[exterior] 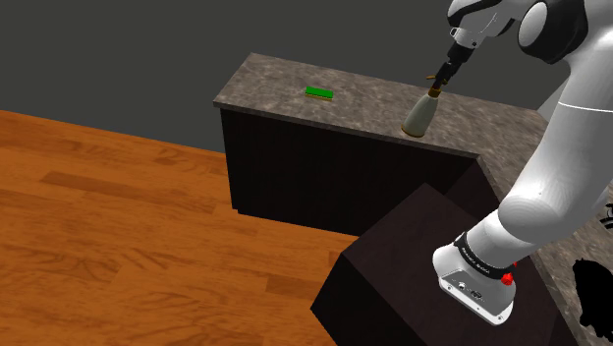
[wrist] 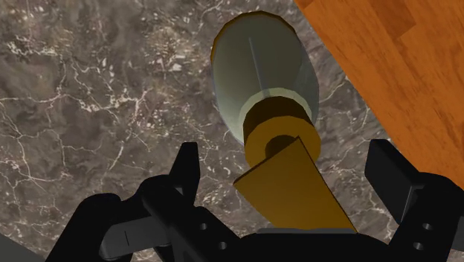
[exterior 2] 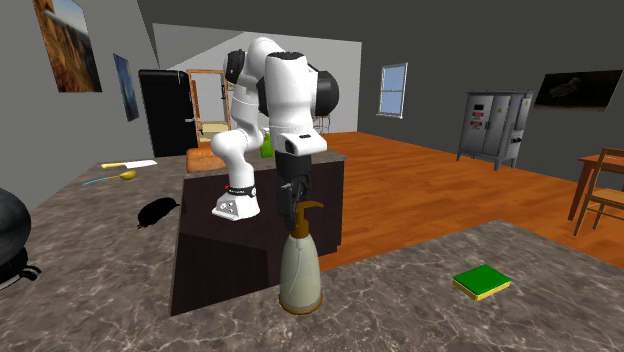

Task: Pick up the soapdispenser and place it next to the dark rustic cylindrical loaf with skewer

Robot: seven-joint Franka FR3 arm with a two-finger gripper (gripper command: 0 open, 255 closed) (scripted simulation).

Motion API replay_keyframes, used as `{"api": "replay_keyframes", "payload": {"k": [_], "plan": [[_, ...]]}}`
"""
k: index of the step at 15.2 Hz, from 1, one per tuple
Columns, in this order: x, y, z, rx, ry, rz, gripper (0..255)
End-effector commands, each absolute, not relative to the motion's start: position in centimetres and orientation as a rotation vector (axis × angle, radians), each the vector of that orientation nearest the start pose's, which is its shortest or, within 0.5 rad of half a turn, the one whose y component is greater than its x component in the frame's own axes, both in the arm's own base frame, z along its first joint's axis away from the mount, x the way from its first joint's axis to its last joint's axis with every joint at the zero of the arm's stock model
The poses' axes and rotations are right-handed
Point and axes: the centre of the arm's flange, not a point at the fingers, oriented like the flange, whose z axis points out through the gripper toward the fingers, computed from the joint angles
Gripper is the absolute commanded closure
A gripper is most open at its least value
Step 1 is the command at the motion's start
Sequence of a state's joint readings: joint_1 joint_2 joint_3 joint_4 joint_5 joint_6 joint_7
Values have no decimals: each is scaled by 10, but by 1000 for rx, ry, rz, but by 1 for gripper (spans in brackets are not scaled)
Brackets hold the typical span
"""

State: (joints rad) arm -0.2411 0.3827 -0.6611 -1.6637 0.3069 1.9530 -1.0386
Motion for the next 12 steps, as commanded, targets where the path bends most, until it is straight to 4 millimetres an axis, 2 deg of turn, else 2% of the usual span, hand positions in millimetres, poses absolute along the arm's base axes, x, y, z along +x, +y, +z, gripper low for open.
{"api": "replay_keyframes", "payload": {"k": [1, 10, 12], "plan": [[451, -466, 422, -3106, -84, -62, 255], [451, -466, 422, -3106, -84, -62, 255], [451, -466, 433, -3106, -84, -62, 255]]}}
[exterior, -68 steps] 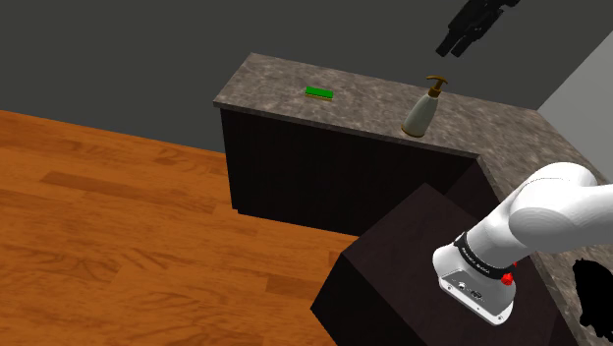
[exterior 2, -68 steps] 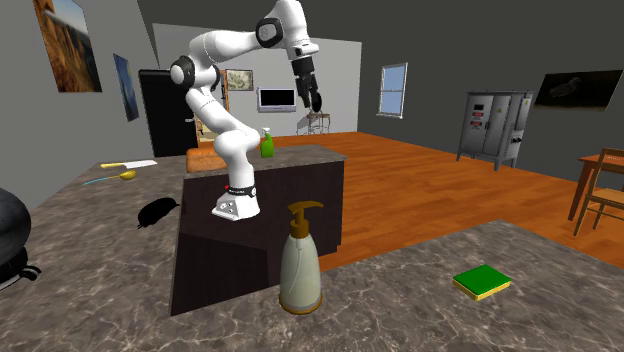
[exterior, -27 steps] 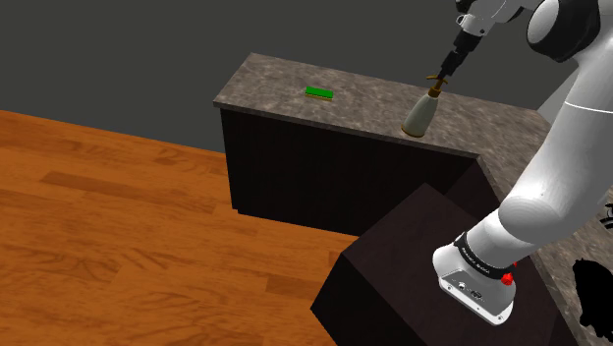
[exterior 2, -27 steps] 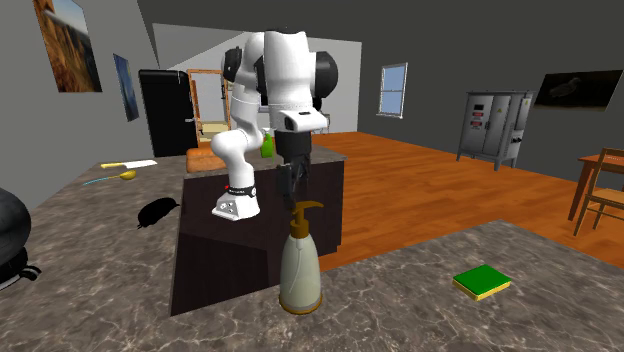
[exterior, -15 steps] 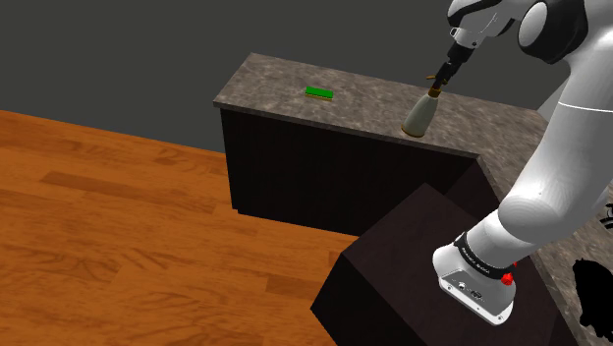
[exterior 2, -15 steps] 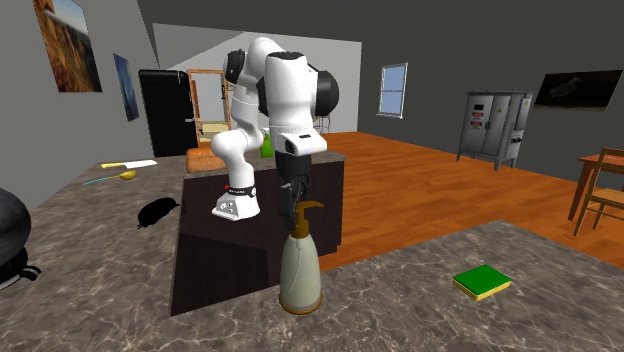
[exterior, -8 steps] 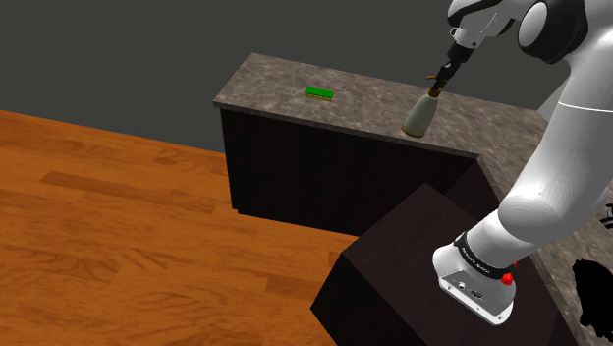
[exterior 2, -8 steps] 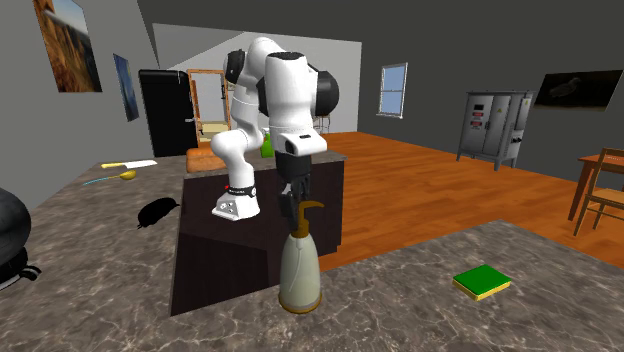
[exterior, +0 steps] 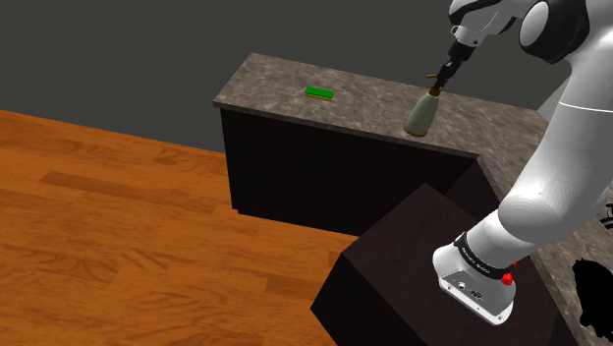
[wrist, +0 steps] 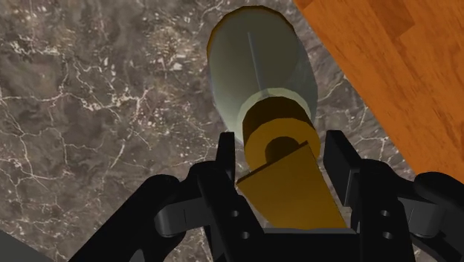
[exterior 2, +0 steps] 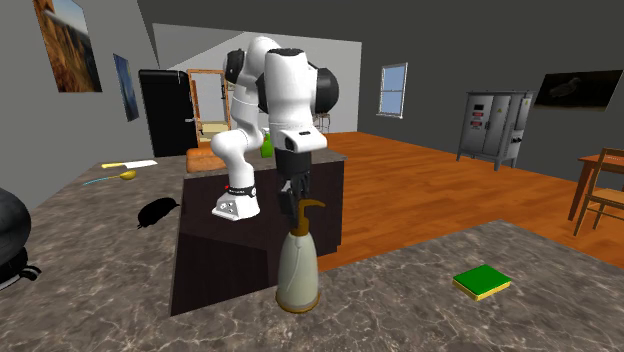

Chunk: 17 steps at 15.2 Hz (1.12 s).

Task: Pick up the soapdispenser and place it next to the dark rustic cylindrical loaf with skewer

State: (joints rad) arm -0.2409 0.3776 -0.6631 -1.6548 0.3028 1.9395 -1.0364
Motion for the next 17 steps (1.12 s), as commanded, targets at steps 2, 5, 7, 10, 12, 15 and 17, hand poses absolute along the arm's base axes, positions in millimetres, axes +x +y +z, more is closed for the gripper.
{"api": "replay_keyframes", "payload": {"k": [2, 5, 7, 10, 12, 15, 17], "plan": [[451, -466, 444, -3106, -84, -62, 255], [451, -466, 459, -3106, -84, -62, 255], [451, -466, 470, -3106, -84, -62, 255], [451, -466, 486, -3106, -84, -62, 255], [451, -466, 496, -3106, -84, -62, 255], [451, -466, 512, -3106, -84, -62, 255], [451, -466, 523, -3106, -84, -62, 255]]}}
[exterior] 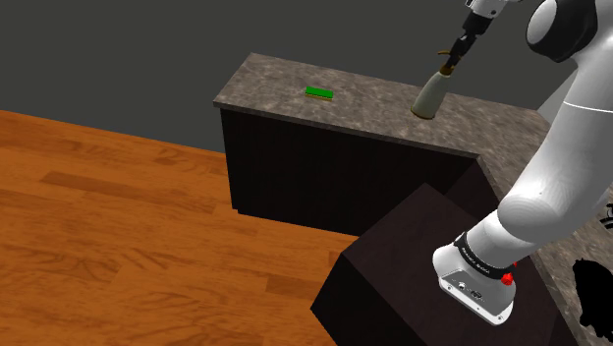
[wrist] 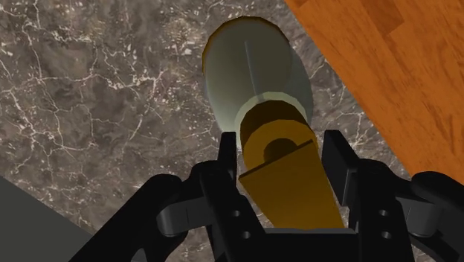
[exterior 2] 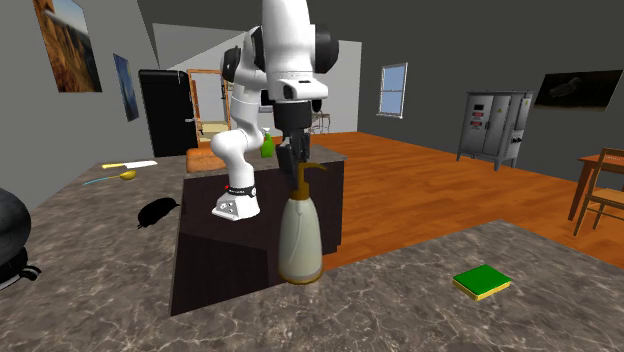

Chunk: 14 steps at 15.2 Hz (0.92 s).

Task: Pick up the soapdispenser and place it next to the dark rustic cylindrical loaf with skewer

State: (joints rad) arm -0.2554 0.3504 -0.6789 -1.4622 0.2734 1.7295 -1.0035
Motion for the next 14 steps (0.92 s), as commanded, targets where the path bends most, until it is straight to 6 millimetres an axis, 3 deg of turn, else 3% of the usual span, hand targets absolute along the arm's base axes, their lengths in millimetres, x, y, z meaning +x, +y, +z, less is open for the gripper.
{"api": "replay_keyframes", "payload": {"k": [1, 8, 14], "plan": [[451, -466, 528, -3106, -84, -62, 255], [451, -466, 563, -3106, -84, -62, 255], [377, -452, 586, -3106, -84, -62, 255]]}}
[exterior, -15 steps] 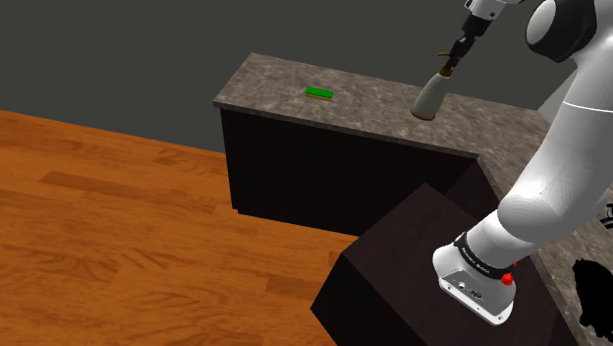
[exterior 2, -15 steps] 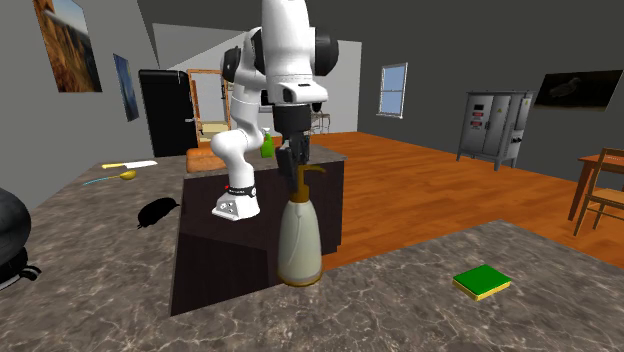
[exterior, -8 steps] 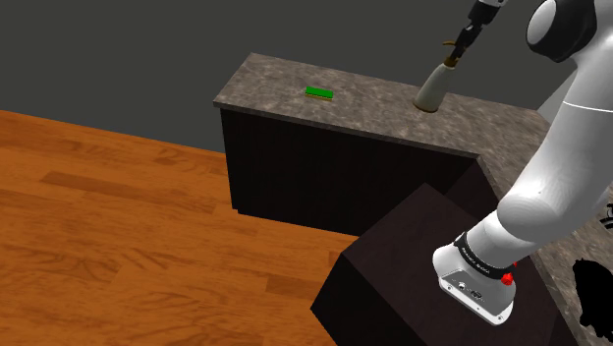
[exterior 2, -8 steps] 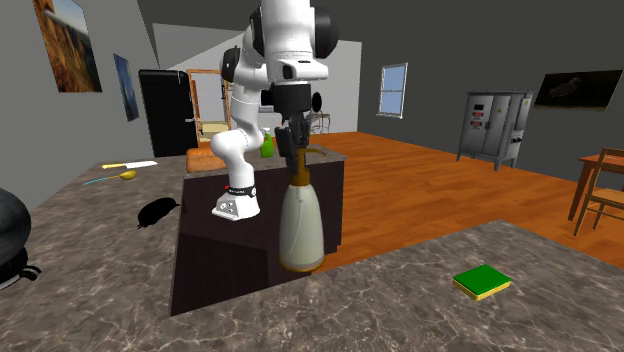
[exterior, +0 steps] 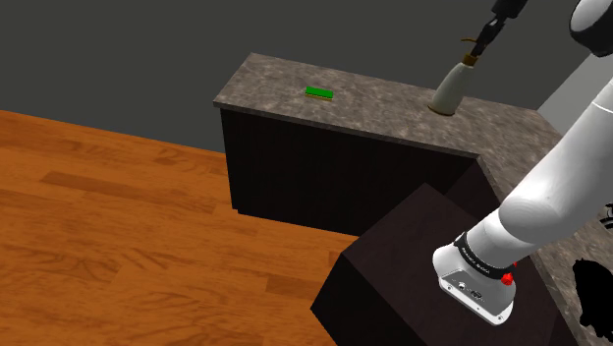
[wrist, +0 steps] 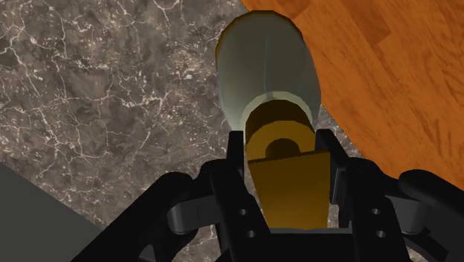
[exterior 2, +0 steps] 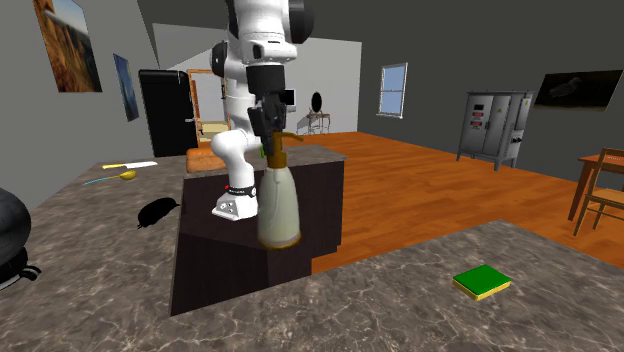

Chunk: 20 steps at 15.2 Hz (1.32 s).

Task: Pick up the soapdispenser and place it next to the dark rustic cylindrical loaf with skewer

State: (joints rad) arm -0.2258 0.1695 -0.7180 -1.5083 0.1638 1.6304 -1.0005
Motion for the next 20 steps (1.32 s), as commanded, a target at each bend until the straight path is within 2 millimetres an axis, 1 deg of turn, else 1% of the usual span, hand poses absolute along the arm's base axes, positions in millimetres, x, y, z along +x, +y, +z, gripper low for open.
{"api": "replay_keyframes", "payload": {"k": [1, 20], "plan": [[364, -449, 590, -3106, -84, -62, 255], [129, -404, 664, -3106, -84, -62, 255]]}}
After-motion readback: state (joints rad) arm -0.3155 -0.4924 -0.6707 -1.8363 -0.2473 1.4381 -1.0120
